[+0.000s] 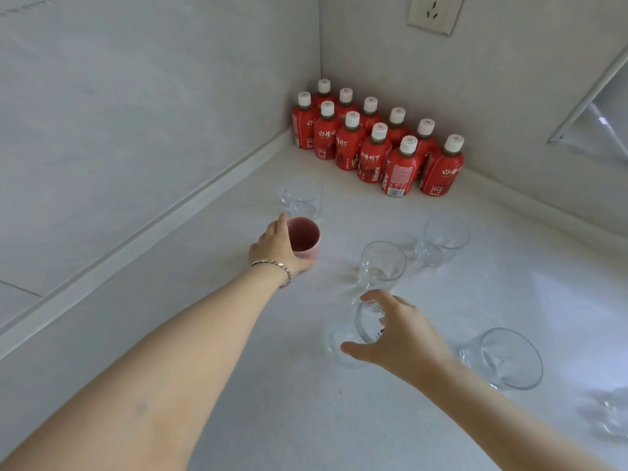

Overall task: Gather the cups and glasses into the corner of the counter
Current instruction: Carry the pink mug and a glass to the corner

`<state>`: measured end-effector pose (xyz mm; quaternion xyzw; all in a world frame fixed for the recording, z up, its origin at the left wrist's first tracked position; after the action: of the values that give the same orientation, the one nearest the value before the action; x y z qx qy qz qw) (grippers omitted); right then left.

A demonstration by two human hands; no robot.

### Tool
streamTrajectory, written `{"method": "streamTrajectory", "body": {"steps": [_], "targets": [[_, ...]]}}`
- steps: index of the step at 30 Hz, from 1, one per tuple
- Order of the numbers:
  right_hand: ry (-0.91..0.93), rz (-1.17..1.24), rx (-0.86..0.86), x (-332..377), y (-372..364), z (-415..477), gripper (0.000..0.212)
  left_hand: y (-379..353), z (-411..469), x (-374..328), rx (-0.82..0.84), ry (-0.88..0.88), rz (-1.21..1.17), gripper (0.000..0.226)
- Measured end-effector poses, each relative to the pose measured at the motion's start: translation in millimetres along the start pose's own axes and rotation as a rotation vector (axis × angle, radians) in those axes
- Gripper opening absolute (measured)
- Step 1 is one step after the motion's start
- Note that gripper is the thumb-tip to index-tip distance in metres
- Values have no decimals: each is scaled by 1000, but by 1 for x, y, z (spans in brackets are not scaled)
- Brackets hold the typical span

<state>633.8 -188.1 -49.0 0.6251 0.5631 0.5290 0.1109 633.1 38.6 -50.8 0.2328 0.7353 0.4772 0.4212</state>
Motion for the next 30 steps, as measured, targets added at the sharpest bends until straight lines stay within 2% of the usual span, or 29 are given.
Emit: {"method": "streamTrajectory", "body": {"steps": [3,6,10,14,16,18,26,28,30], "targets": [[26,-8,-30,6,4,-1,77,-2,-1,12,-39,77,-132,81],[33,-26,-19,10,0,-7,76,5,-14,29,-115,89,-125,58],[42,-61,36,18,-15,-16,76,-8,-29,61,-57,153,-175,59],[32,-119,62,20,-27,-24,76,-20,-31,69,-66,172,-441,52],[29,-129,61,19,-29,-24,77,-22,-25,58,-42,125,-466,32],[34,-139,60,18,-30,-22,77,-25,-20,53,-55,161,-540,11],[79,-212,57,21,-33,-26,78,-57,-60,46,157,494,-1051,41],[92,-229,60,25,-36,-30,77,-57,-83,55,162,560,-1168,37],[107,-233,79,31,-41,-35,77,-54,-111,77,89,643,-1207,38]]}}
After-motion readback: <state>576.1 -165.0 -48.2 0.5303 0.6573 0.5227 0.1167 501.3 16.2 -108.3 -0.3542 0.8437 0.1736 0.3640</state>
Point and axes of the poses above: each hand's wrist, its own z-axis towards the middle knuckle, its own y-axis out of the back of the hand, x = y × z, the point moved 8 cm from there along z, towards the middle knuckle, and after that the axes turned 9 degrees about -y, right-handed, at the moved point
